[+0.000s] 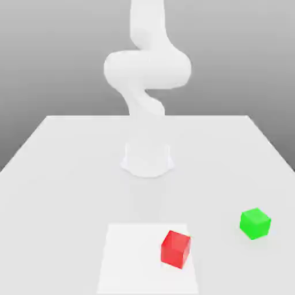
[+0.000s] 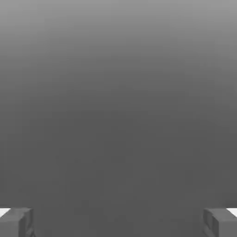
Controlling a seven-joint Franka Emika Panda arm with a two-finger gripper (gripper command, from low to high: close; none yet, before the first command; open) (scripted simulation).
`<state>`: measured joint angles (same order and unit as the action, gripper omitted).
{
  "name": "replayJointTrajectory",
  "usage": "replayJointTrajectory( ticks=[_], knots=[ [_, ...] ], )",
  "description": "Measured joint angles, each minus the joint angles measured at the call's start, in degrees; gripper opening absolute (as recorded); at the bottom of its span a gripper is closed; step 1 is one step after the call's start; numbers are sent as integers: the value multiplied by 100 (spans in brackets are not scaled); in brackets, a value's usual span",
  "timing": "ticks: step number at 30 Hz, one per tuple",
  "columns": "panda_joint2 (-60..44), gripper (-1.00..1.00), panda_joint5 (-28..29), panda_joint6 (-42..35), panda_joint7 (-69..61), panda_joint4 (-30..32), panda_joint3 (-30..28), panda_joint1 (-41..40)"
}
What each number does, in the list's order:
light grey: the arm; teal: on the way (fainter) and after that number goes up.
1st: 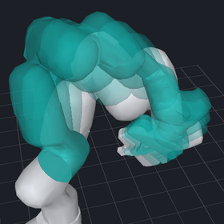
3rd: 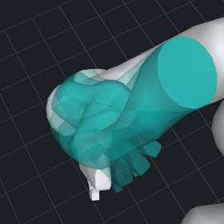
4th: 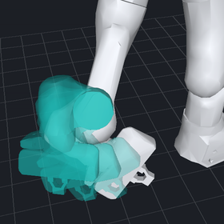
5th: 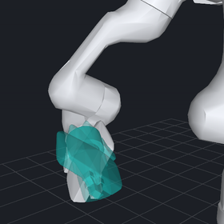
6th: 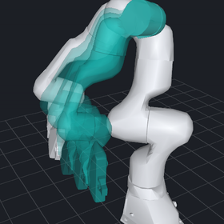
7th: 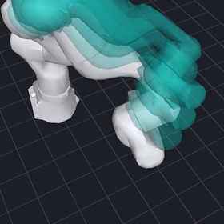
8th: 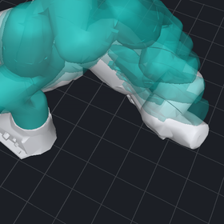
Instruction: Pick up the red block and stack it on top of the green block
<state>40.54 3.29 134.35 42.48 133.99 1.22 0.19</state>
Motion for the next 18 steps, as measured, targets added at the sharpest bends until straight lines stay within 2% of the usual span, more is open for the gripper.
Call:
replayJointTrajectory(
  ticks=[5, 10, 14, 18],
  knots=[
    [-1121, 0, 590, 514, -763, 450, 106, 73],
    [-2197, 0, 933, 1016, -1665, 885, 40, 207],
    [-3024, 0, 931, 1451, -2584, 1243, -53, 351],
    [-3799, 0, 560, 1917, -3766, 1614, -62, 518]
  ],
)
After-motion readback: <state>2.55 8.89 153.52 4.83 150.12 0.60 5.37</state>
